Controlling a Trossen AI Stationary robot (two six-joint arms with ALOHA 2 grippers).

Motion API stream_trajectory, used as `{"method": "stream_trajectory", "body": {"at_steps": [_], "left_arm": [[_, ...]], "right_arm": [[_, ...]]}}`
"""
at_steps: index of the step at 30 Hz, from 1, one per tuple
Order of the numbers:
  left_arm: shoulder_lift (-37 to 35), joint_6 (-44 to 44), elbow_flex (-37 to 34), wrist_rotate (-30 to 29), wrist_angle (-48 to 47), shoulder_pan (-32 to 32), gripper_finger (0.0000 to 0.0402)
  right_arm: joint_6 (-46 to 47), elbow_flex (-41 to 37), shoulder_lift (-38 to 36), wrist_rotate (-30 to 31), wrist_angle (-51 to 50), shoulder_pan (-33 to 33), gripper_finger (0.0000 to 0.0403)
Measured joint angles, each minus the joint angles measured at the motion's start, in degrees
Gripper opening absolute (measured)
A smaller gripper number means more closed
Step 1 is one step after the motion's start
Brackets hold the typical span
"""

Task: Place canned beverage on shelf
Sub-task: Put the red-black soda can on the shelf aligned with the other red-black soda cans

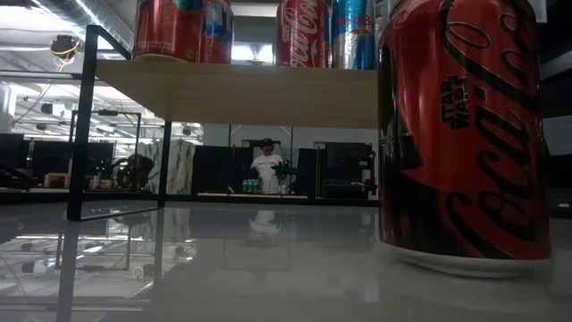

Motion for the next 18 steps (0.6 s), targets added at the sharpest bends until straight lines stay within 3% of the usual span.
{"method": "stream_trajectory", "body": {"at_steps": [8,18], "left_arm": [[0.00,0.00,0.00,0.01,0.00,0.03,0.0320],[0.00,0.00,0.02,0.14,-0.06,0.05,0.0320]], "right_arm": [[0.38,-0.02,1.03,-7.69,-2.78,-4.63,0.0392],[0.26,-0.09,3.24,-8.26,-5.01,-5.29,0.0392]]}}
